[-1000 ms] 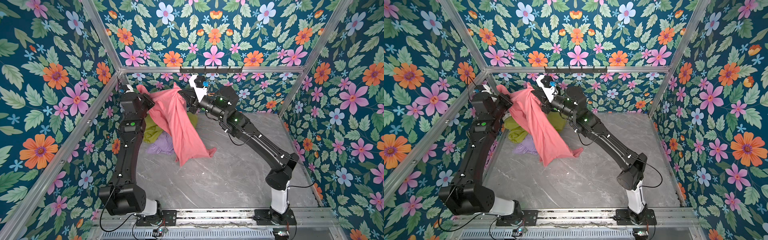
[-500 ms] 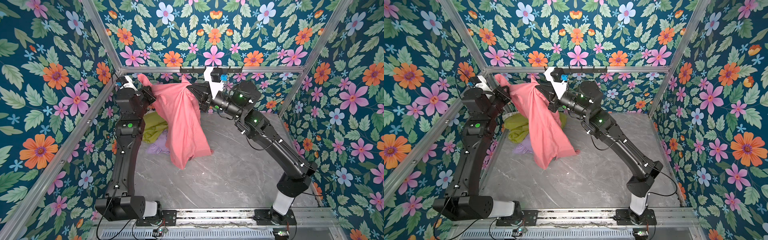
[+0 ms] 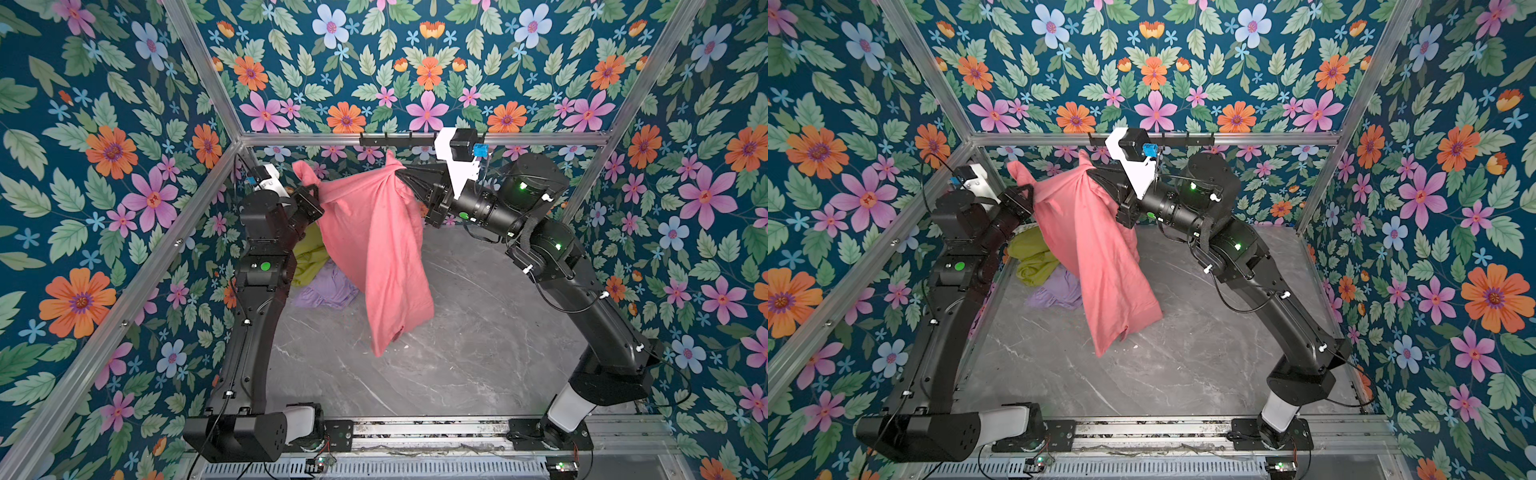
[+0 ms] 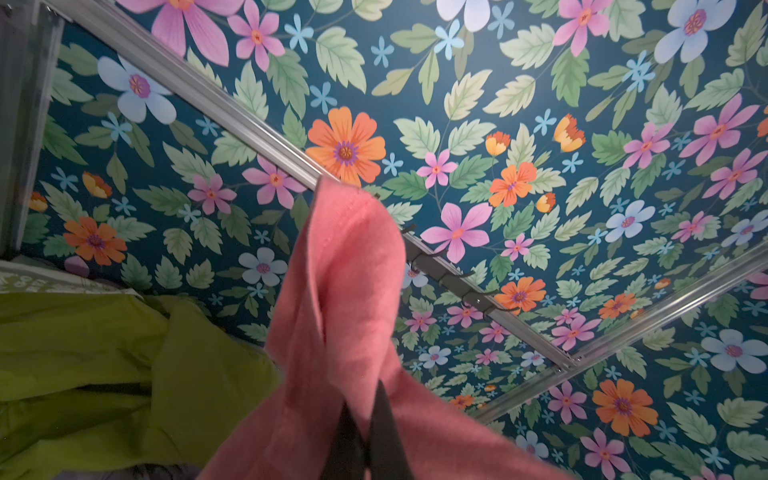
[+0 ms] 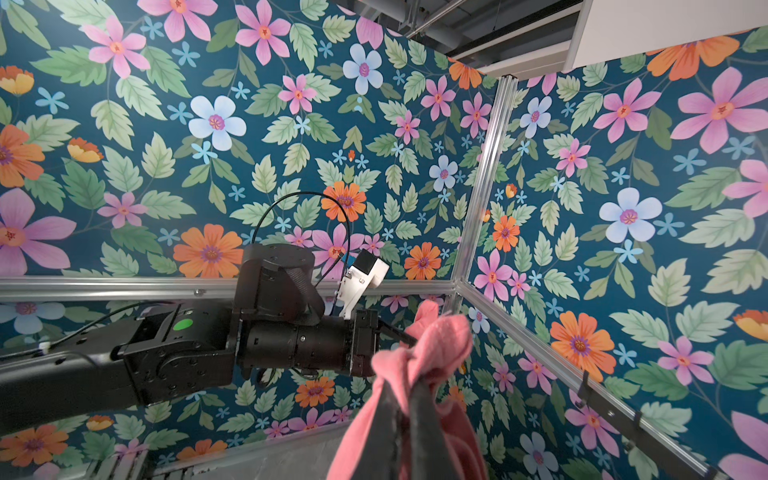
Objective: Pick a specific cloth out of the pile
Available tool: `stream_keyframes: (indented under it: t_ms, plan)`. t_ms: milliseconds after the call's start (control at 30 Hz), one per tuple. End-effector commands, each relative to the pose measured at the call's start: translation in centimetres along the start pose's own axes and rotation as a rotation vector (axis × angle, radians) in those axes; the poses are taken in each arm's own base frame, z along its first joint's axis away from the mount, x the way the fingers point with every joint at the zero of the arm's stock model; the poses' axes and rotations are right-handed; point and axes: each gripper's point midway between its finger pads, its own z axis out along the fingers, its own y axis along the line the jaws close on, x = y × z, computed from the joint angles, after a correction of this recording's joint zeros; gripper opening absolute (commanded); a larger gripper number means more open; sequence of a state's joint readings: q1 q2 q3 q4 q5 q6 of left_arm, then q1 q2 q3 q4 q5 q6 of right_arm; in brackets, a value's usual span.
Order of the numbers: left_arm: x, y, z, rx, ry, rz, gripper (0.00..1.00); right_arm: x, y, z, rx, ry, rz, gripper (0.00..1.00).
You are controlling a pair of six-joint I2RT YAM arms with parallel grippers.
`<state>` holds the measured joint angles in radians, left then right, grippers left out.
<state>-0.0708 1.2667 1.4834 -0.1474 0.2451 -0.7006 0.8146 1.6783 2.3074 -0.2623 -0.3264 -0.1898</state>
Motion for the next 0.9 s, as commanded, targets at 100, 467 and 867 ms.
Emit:
stream_keyframes:
  t_ms: [100, 467, 867]
  plan:
    - [5.0, 1.0, -0.8, 0.055, 0.119, 0.027, 0.0, -5.0, -0.8, -3.1, 0.067, -0.11, -0.089, 0.0]
    - [17.2, 0.6, -3.2, 0.319, 0.343, 0.012, 0.0, -3.7, -1.6, -3.6, 0.1, -0.078, -0.085, 0.0]
    - [25.0, 0.7, -4.2, 0.324, 0.497, 0.048, 0.1, -1.8, -2.3, -2.9, 0.122, -0.034, -0.082, 0.0]
